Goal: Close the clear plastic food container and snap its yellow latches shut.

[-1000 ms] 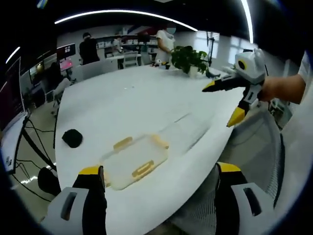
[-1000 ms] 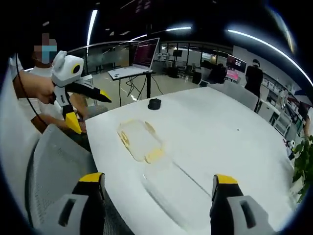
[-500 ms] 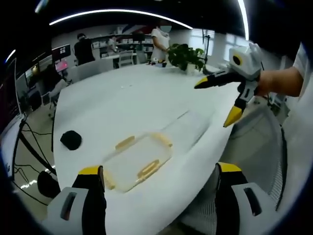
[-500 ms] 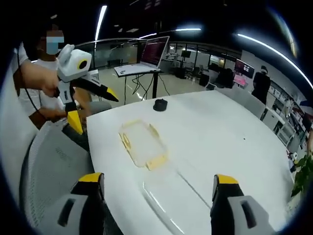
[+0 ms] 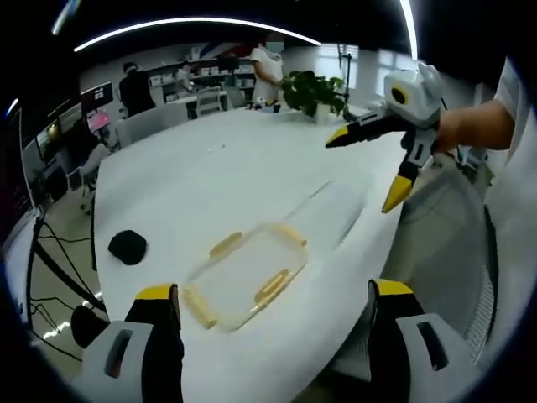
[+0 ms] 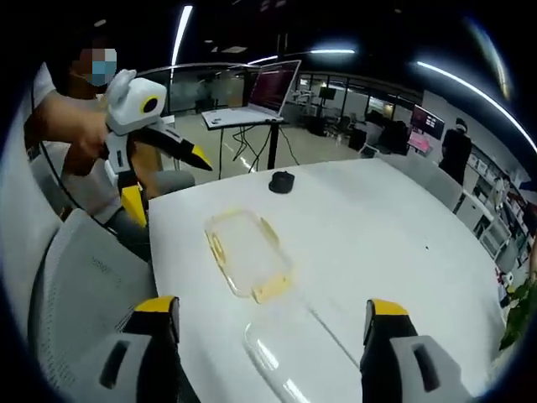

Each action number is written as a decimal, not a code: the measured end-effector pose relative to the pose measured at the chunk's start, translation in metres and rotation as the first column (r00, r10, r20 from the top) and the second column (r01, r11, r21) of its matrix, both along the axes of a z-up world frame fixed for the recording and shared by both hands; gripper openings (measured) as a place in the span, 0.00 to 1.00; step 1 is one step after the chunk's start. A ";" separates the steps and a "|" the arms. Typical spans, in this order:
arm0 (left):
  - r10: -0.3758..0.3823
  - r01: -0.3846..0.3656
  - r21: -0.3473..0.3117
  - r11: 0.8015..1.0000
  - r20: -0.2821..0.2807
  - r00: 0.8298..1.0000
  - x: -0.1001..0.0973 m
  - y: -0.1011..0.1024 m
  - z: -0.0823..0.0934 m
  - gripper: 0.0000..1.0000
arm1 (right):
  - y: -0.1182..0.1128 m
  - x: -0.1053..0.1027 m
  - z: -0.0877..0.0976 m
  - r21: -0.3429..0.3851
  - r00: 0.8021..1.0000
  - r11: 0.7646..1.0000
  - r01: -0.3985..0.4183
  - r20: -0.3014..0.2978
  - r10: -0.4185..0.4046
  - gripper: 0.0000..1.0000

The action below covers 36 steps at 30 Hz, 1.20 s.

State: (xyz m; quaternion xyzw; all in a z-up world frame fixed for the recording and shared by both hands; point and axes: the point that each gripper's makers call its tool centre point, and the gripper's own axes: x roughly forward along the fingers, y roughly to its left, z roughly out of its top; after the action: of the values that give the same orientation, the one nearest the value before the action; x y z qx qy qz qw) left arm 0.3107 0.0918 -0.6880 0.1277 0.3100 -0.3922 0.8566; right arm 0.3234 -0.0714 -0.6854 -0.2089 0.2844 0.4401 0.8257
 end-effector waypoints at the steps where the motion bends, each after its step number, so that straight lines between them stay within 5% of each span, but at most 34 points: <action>1: -0.008 0.008 0.007 1.000 -0.001 1.000 0.000 0.001 -0.002 0.90 | 0.001 0.001 0.000 0.000 1.000 1.000 -0.002 0.001 0.002 0.91; 13: -0.088 0.089 0.044 0.995 -0.010 0.996 0.005 0.008 -0.014 0.87 | 0.012 0.006 -0.004 -0.032 0.999 0.998 -0.054 0.004 0.054 0.89; 16: -0.114 0.114 0.068 0.991 0.003 0.993 0.008 0.011 -0.016 0.86 | 0.017 0.008 0.001 -0.043 0.993 0.994 -0.099 0.056 0.102 0.80; 24: -0.167 0.168 0.032 0.985 -0.028 0.986 0.014 0.013 -0.021 0.88 | 0.025 0.016 -0.006 -0.060 0.989 0.988 -0.141 0.036 0.143 0.79; 36: -0.284 0.285 0.073 0.956 -0.025 0.958 0.031 0.021 -0.030 0.82 | 0.039 0.025 -0.021 -0.092 0.973 0.969 -0.229 0.017 0.231 0.68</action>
State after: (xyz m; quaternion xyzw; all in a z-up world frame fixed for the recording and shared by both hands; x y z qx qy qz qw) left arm 0.3417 0.1127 -0.7182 0.2006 0.3091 -0.5003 0.7835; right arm 0.3484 -0.0323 -0.7065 -0.2833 0.2662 0.5167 0.7628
